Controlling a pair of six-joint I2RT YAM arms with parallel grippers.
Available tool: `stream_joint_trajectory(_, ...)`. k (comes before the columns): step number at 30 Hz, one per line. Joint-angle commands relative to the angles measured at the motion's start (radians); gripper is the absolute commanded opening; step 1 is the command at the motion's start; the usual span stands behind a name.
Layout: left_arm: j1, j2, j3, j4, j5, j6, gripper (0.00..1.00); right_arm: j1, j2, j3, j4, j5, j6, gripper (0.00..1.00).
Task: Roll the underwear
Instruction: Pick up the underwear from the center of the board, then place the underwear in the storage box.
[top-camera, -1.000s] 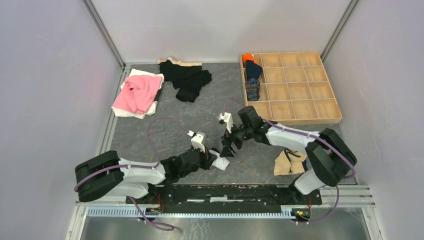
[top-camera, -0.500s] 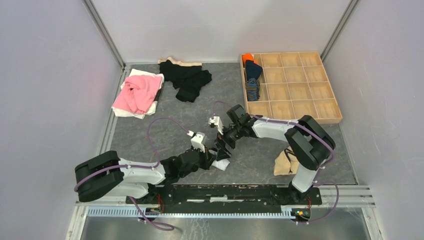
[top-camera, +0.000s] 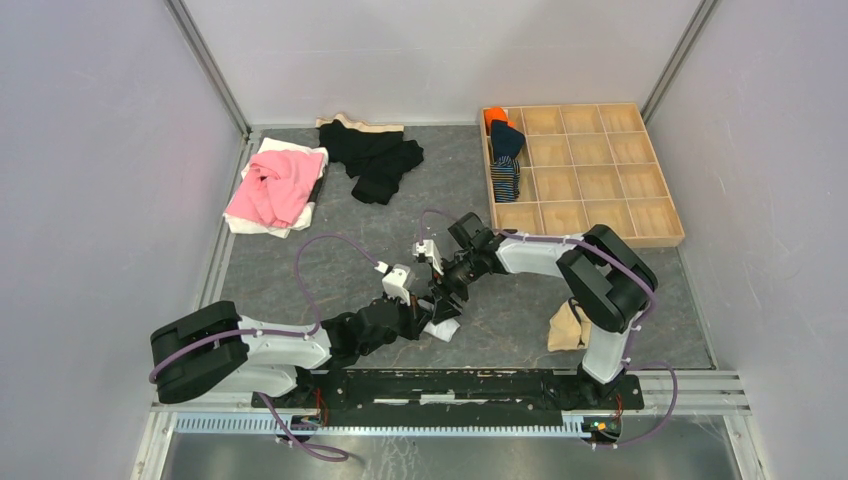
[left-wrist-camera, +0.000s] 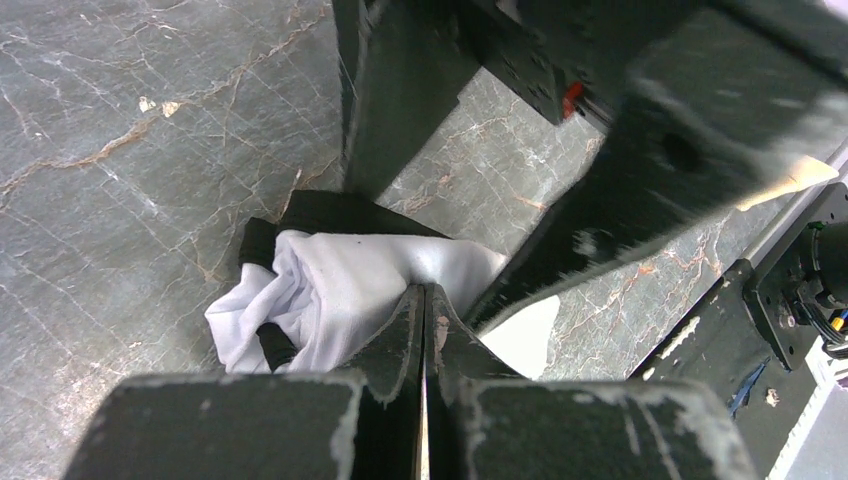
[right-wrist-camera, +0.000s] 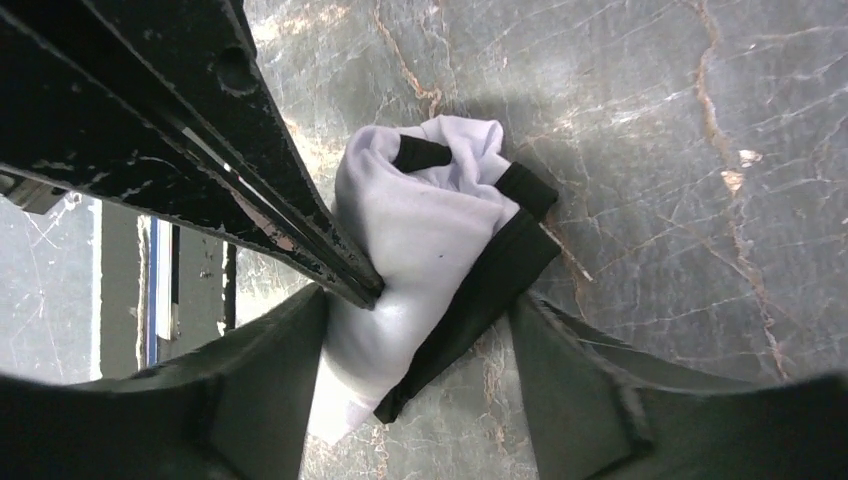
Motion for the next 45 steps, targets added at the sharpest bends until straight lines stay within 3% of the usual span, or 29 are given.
stream_joint_trajectory(1, 0.007, 0.027, -0.029, -0.107, -0.012, 0.023, 0.02, 0.015, 0.037, -0.03, -0.07, 0.02, -0.043, 0.65)
stream_joint_trajectory(14, 0.007, -0.017, -0.028, -0.131, -0.012, 0.018, 0.02, 0.015, 0.085, -0.016, -0.066, 0.03, -0.015, 0.28)
stream_joint_trajectory(21, 0.008, -0.23, 0.051, -0.356, -0.087, 0.014, 0.02, 0.016, 0.025, -0.078, -0.002, 0.065, 0.043, 0.0)
stream_joint_trajectory(25, 0.007, -0.37, 0.109, -0.524, -0.165, 0.004, 0.02, 0.015, -0.079, -0.143, 0.096, 0.084, 0.114, 0.0)
stream_joint_trajectory(29, 0.007, -0.457, 0.108, -0.652, -0.184, -0.047, 0.09, 0.016, -0.234, -0.212, 0.228, 0.13, 0.206, 0.0)
stream_joint_trajectory(39, 0.007, -0.599, 0.031, -0.746, -0.169, -0.143, 0.31, -0.03, -0.651, -0.255, 0.364, 0.572, 0.355, 0.0)
stream_joint_trajectory(45, 0.007, -0.585, 0.036, -0.745, -0.159, -0.146, 0.39, -0.158, -0.705, -0.186, 0.288, 0.89, 0.366, 0.0)
